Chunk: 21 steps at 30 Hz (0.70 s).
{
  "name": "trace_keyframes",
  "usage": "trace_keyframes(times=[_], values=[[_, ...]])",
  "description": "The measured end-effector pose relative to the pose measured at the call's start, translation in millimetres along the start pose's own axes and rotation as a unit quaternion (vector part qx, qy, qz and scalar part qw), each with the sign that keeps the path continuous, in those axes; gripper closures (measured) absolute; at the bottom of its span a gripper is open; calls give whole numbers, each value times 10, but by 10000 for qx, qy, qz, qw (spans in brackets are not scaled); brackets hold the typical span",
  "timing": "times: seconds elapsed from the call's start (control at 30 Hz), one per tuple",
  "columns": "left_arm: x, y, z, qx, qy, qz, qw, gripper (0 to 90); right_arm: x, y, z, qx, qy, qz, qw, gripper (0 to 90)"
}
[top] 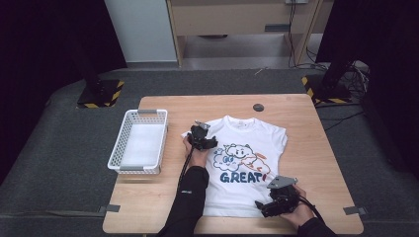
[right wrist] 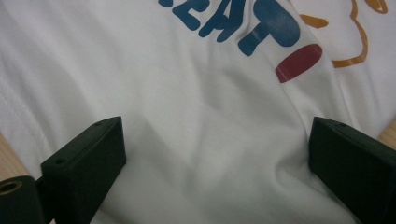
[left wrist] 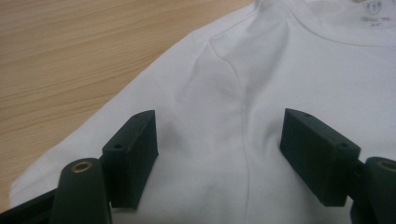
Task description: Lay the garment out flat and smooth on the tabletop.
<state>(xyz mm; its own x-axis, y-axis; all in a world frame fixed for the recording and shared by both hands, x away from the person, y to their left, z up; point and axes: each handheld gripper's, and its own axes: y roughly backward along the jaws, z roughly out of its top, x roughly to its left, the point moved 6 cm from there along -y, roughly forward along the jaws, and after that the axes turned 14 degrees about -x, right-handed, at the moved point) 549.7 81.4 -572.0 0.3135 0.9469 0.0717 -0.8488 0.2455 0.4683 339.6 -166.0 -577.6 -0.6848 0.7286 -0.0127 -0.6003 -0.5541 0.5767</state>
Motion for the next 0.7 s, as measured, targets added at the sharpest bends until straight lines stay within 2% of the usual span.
trace_keyframes(times=[0.07, 0.13, 0.17, 0.2, 0.3, 0.33, 0.37, 0.43, 0.5, 0.53, 0.57, 0.6, 0.7], values=[[17, 12, 26, 172, 60, 47, 9998, 277, 0, 22, 2, 16, -47, 0, 10000, 72], [34, 33, 57, 182, 103, 43, 9998, 277, -5, 37, 10, 16, -127, -2, 9999, 78], [65, 115, 151, 12, 227, -49, 9997, 276, -32, 70, 36, -14, -286, 12, 9996, 81], [78, 165, 203, -72, 256, -108, 9996, 272, -44, 83, 50, -49, -321, 1, 9995, 80], [97, 338, 326, -134, 99, -256, 9995, 237, -119, 127, 99, -177, -427, -93, 9989, 68], [97, 338, 326, -134, 99, -256, 9995, 223, -119, 127, 99, -177, -427, -93, 9989, 68], [105, 465, 379, -140, -131, -305, 9994, 212, -196, 159, 139, -260, -510, -200, 9982, 68], [105, 592, 410, -163, -262, -378, 9988, 195, -258, 188, 180, -355, -577, -271, 9973, 70], [86, 725, 406, -196, -224, -544, 9981, 185, -342, 226, 234, -461, -649, -369, 9961, 71], [86, 725, 406, -196, -224, -544, 9981, 181, -342, 226, 234, -461, -649, -369, 9961, 71], [68, 788, 383, -179, -176, -653, 9975, 181, -389, 246, 264, -520, -683, -419, 9954, 71], [26, 895, 315, -140, -110, -840, 9963, 175, -438, 268, 295, -576, -728, -472, 9946, 71], [-61, 1077, 140, -5, -125, -1108, 9938, 152, -658, 355, 398, -793, -893, -713, 9903, 82]])
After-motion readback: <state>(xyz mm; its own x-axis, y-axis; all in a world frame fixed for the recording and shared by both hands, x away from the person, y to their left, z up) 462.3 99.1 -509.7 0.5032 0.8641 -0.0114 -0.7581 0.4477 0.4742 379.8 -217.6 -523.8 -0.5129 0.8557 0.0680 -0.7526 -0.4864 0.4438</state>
